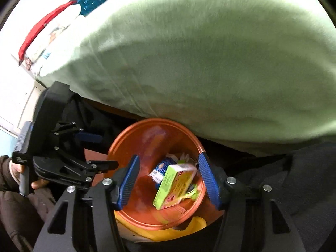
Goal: Collect trash
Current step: 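Lower both boxes into the orange bucket and open both tools, then grasp the white-capped drink pouch with the right tool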
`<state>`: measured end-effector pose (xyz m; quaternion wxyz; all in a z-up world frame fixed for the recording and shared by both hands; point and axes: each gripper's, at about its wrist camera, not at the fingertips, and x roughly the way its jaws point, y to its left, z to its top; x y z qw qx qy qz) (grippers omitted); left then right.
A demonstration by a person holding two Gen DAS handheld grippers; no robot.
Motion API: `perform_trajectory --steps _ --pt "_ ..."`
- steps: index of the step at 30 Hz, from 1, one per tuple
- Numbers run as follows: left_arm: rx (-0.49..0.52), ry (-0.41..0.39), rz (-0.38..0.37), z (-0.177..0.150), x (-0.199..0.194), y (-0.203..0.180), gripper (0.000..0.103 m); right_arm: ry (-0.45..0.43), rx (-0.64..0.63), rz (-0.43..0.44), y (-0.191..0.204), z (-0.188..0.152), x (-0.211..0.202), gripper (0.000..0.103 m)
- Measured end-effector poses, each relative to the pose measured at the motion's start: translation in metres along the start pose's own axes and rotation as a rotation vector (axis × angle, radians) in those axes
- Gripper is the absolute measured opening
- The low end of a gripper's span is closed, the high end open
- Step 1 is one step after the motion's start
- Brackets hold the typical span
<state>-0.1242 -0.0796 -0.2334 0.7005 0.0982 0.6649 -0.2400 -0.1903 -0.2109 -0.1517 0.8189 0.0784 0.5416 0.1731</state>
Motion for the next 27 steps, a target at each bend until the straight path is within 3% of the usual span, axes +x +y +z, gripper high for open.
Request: perform_trajectory --steps 6,10,15,19,27 --pt "0.009 -0.158 -0.065 -0.006 -0.049 0.003 0.077 -0.104 -0.035 0.026 0.007 0.013 -0.038 0.059" --pt "0.042 -0.304 -0.035 -0.006 -0.094 0.001 0.077 -0.188 -0.046 0.054 0.01 0.04 -0.064 0.06" --pt "0.046 -0.469 0.013 0.0 -0.143 0.007 0.078 -0.31 -0.104 0.043 0.017 0.1 -0.09 0.063" --pt "0.01 -0.591 0.102 0.028 -0.167 0.023 0.08 -0.371 -0.115 0.058 0.027 0.163 -0.093 0.066" --pt "-0.102 -0.664 0.124 0.056 -0.188 0.064 0.08 -0.443 -0.088 0.075 0.055 0.298 -0.064 0.076"
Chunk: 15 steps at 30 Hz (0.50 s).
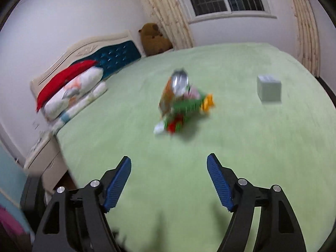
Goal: Collect trash
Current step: 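Grasp the white-capped drink pouch with the right tool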
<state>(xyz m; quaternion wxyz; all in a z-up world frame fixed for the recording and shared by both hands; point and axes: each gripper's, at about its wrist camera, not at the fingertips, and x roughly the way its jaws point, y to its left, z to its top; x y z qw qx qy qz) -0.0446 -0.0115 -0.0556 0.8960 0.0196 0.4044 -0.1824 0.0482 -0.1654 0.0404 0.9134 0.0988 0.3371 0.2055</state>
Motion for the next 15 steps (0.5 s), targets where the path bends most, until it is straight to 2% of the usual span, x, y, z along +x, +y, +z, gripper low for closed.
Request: perform_trajectory --steps 3,8,15 --pt "-0.017 -0.006 0.01 -0.003 0.006 0.005 0.08 -0.004 0.027 -0.021 -0.002 0.025 0.039 0.076" --pt "-0.036 -0.015 0.003 -0.004 0.01 0.017 0.08 -0.034 0.086 -0.054 -0.004 0.048 0.09 0.076" --pt "-0.055 -0.031 -0.046 -0.002 0.011 0.027 0.08 -0.1 0.134 -0.105 0.004 0.077 0.121 0.08"
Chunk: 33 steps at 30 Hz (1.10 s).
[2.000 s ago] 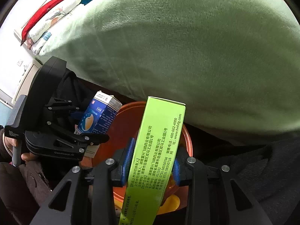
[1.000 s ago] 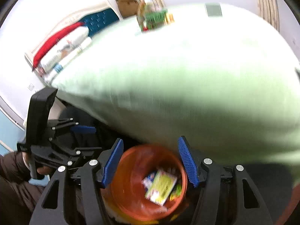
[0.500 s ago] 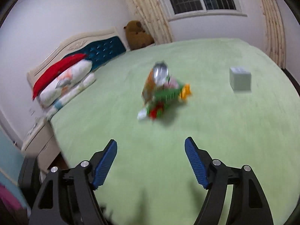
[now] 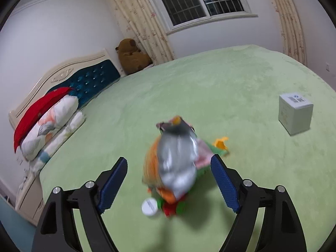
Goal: Collect trash
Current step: 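Grasp the white-capped drink pouch with the right tool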
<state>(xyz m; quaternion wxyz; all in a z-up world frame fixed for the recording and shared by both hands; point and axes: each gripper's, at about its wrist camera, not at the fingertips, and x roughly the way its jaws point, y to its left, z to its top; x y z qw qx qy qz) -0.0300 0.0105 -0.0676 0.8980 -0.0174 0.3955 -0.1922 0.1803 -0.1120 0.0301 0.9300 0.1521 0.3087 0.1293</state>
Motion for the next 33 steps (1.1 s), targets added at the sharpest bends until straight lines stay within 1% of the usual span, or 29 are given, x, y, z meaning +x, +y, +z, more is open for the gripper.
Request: perform_trajectory --steps 2,4,10,11,12,17,19,21,26,29,33 --pt "-0.01 -0.007 -0.015 0.0 0.0 0.003 0.08 -0.006 -0.002 -0.015 0.006 0.004 0.008 0.08" --pt "-0.018 -0.008 -0.023 0.001 0.001 0.005 0.08 -0.013 -0.003 -0.032 0.012 0.005 0.015 0.075" --pt "-0.038 -0.015 -0.047 -0.001 -0.001 0.007 0.08 0.008 -0.052 -0.048 0.03 0.002 0.034 0.046" --pt "-0.041 -0.014 -0.049 -0.002 -0.001 0.008 0.08 0.017 -0.063 -0.047 0.031 0.0 0.036 0.036" --pt "-0.043 -0.014 -0.05 -0.001 0.0 0.008 0.08 0.027 -0.075 -0.041 0.034 -0.002 0.038 0.029" --pt "-0.057 -0.017 -0.062 -0.003 -0.002 0.009 0.08 0.047 -0.122 -0.031 0.038 -0.01 0.035 0.03" --pt "-0.063 -0.018 -0.067 -0.003 -0.003 0.009 0.08 0.067 -0.166 -0.03 0.04 -0.017 0.033 0.034" --pt "-0.072 -0.017 -0.071 -0.004 -0.004 0.01 0.08 0.095 -0.203 -0.039 0.041 -0.024 0.033 0.042" --pt "-0.092 -0.017 -0.083 -0.005 -0.006 0.01 0.08 0.114 -0.299 -0.05 0.046 -0.04 0.028 0.05" --pt "-0.096 -0.014 -0.086 -0.003 -0.005 0.011 0.08 0.12 -0.366 -0.045 0.053 -0.047 0.026 0.051" --pt "-0.098 -0.014 -0.086 -0.003 -0.005 0.012 0.08 0.167 -0.382 -0.008 0.053 -0.06 0.03 0.051"
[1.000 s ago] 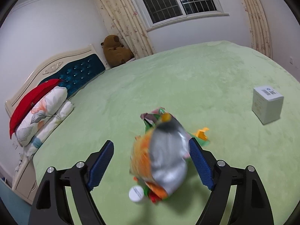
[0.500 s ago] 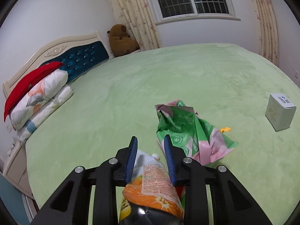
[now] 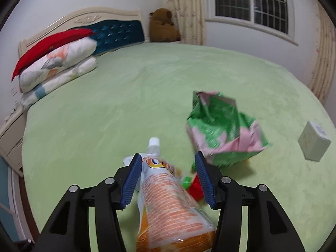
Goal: Collect trash
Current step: 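Grasp the white-capped drink pouch with the right tool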
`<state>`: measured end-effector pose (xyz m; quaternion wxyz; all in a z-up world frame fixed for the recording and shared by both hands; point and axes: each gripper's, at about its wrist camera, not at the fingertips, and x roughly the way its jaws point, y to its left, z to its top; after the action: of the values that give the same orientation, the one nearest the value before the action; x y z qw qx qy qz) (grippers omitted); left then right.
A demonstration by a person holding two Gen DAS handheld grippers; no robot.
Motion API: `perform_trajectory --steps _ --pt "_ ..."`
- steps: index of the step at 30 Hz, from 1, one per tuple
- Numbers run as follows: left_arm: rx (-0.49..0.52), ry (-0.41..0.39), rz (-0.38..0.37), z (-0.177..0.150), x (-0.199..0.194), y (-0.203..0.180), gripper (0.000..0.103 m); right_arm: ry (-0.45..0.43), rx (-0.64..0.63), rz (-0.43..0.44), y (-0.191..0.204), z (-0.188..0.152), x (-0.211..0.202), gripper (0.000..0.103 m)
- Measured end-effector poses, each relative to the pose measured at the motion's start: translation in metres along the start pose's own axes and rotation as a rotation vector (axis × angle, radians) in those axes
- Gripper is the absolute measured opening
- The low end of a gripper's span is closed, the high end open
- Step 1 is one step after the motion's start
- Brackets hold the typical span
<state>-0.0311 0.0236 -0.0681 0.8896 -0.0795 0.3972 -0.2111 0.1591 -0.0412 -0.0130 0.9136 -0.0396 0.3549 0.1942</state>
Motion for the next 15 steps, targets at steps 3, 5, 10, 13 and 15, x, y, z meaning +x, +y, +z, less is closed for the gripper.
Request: perform_trajectory --steps 3,5,10,13,15 --pt "0.001 -0.001 0.0 0.0 -0.001 0.0 0.08 0.035 0.015 0.026 -0.001 -0.009 0.007 0.051" --pt "0.0 -0.002 0.0 0.0 -0.001 0.0 0.08 0.061 0.021 0.037 -0.002 -0.014 0.011 0.054" --pt "-0.008 -0.002 -0.004 0.001 -0.001 0.001 0.08 0.12 -0.015 0.041 0.003 -0.016 0.018 0.06" --pt "-0.008 -0.004 -0.002 0.001 -0.001 0.0 0.08 0.189 -0.035 0.036 0.005 -0.019 0.029 0.061" --pt "-0.007 -0.003 0.002 0.0 0.0 0.0 0.08 0.214 -0.059 0.005 0.006 -0.022 0.034 0.043"
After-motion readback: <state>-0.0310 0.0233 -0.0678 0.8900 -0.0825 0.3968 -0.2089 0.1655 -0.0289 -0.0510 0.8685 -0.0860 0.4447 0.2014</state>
